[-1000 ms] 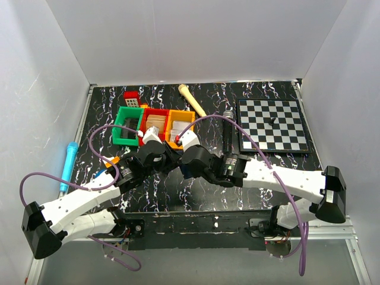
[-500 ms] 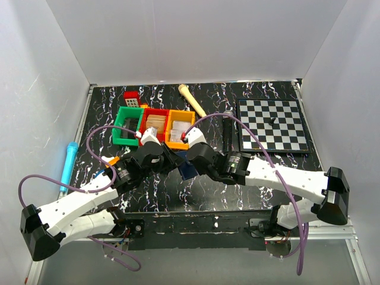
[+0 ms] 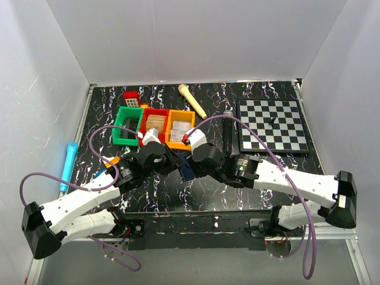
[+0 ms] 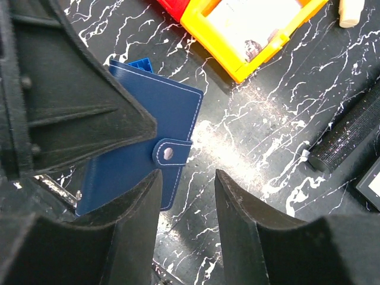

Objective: Take the credit cards out of the card holder

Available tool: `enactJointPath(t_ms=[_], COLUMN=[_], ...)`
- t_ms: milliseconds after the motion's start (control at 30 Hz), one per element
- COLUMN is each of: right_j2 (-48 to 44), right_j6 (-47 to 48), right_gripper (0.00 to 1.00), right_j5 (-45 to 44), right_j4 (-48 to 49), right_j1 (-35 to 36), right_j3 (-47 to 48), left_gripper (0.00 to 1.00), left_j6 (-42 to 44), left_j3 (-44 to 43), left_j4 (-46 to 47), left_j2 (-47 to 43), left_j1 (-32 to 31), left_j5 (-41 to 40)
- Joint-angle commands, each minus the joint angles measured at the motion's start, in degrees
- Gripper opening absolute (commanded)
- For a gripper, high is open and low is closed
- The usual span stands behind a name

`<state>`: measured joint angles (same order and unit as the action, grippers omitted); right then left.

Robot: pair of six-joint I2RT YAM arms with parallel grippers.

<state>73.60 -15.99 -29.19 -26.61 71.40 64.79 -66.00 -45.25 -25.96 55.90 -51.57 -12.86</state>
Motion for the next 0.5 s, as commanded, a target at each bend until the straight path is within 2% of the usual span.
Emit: enactJointPath(t_ms=[0,467], right_j2=[1.36,5.06], right_j6=[1.31,1.05], right_gripper=[0.49,0.49], right_j5=[0.63,-1.30], right_j4=[1.92,0.42], right_j1=[0.94,1.20], right_j3=[1.65,4.72], left_gripper=[0.00,0.00], left_j6=[-0.54,-0.54], left_j3=[-2.64,-3.70], left_j4=[-0.06,1.52], left_j2=[0.79,1.76], left_j1=[-0.28,-0.37], left_j5=[0.73,3.28])
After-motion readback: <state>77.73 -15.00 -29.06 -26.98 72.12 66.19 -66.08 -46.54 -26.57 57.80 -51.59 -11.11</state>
